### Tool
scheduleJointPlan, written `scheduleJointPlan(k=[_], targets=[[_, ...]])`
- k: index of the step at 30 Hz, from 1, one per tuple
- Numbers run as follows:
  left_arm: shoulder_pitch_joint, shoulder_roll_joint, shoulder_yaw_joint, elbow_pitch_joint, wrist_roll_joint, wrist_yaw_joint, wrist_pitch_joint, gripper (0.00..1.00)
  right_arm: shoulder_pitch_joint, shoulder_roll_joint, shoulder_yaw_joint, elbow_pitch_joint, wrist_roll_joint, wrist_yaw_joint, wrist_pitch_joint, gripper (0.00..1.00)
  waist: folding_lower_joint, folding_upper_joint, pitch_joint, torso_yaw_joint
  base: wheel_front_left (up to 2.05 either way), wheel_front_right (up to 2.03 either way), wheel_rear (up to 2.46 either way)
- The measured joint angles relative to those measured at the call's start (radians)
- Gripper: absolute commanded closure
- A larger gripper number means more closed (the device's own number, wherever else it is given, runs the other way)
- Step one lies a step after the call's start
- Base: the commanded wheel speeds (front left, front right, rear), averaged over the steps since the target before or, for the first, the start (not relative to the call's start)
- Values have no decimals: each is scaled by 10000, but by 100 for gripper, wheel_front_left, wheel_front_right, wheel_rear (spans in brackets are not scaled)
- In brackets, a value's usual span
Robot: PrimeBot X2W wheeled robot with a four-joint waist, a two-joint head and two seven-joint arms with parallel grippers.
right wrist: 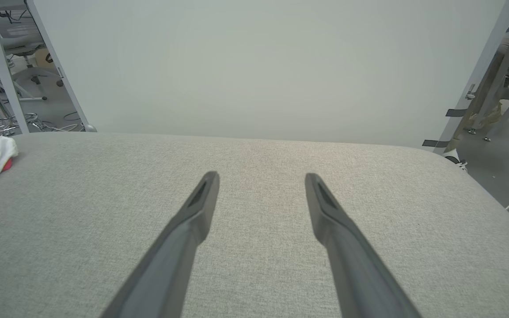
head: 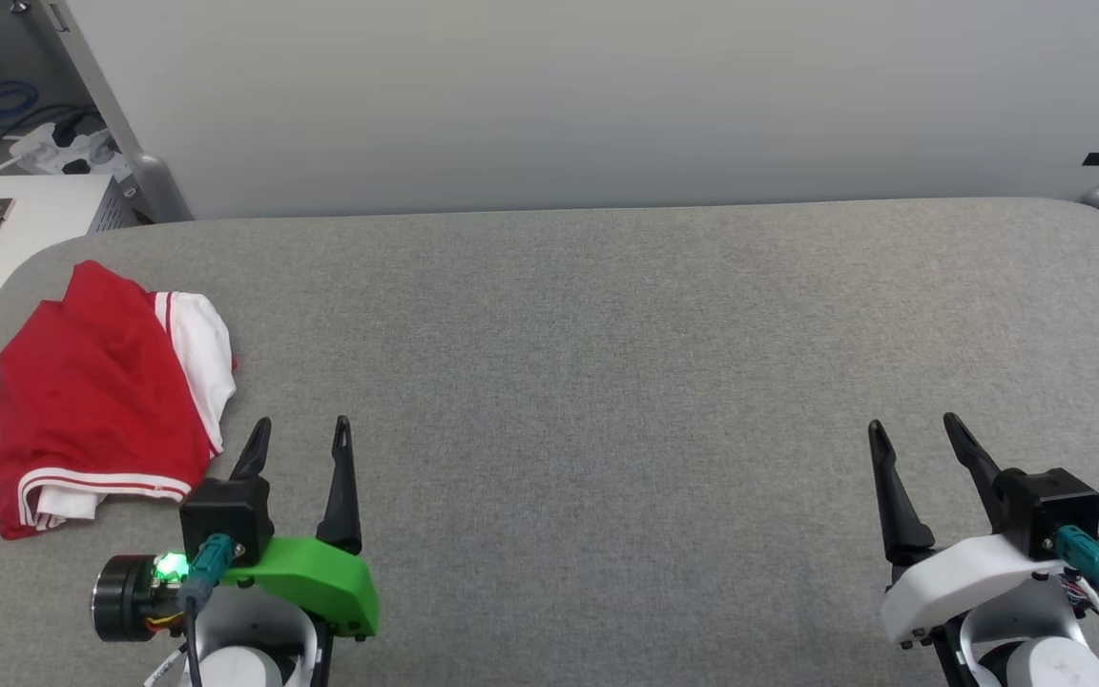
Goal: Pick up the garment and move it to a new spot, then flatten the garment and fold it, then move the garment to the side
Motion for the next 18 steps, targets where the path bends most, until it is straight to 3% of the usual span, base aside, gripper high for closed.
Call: scheduleJointPlan(k=[18], targets=[[-1,0,-119,29,-359,-90,-359,0,0,0,-56,-251,234,0,-357,0,0,0,92,3,0,0,0]])
